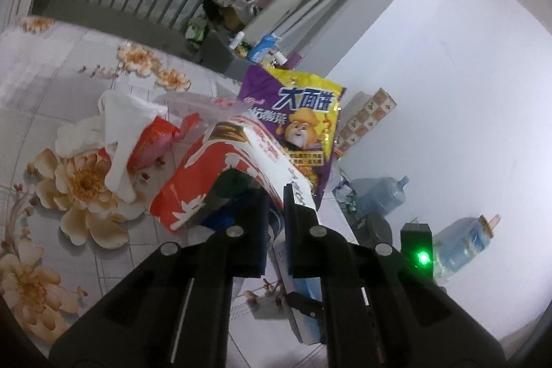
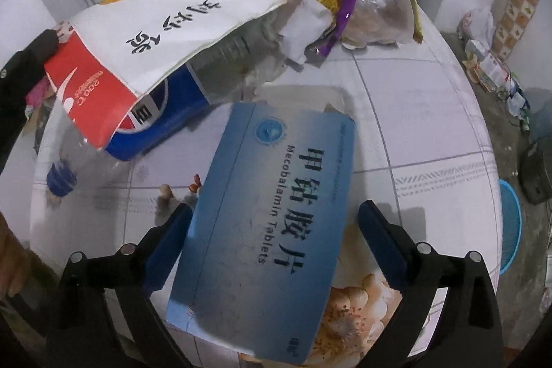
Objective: Collect trash
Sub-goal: 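Grasp the red-white snack bag with the left tool while the right tool lifts the box, then carry both items to the blue wastebasket and open both tools to drop them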
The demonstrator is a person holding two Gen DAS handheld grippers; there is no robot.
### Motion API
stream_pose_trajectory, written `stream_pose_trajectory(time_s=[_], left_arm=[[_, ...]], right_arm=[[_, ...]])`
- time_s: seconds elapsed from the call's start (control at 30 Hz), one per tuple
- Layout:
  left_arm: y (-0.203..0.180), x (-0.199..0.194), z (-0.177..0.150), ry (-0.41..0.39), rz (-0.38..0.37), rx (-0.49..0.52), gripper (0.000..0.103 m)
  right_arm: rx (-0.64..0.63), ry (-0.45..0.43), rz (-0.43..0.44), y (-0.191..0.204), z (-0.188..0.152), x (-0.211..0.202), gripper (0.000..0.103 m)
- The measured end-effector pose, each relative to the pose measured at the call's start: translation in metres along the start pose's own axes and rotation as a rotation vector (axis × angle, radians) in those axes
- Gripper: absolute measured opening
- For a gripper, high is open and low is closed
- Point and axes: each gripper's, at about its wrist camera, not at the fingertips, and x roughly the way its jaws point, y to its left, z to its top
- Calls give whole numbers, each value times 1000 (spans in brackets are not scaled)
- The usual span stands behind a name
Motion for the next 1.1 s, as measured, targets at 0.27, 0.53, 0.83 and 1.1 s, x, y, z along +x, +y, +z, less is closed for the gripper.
stream_pose_trajectory(time_s=[0.27, 0.53, 0.83, 1.1], left_arm=[[-21, -25, 18, -83, -13, 61, 2], [-50, -59, 46, -157, -75, 116, 0], [-103, -47, 63, -107, -219, 159, 0], [-183, 80, 57, 175, -347, 214, 0]], right_arm=[[77, -73, 34, -21, 3, -22, 72], [174, -196, 164, -50, 0, -66, 71], [308, -411, 226, -113, -12, -133, 71], [575, -541, 138, -230, -42, -177, 71]])
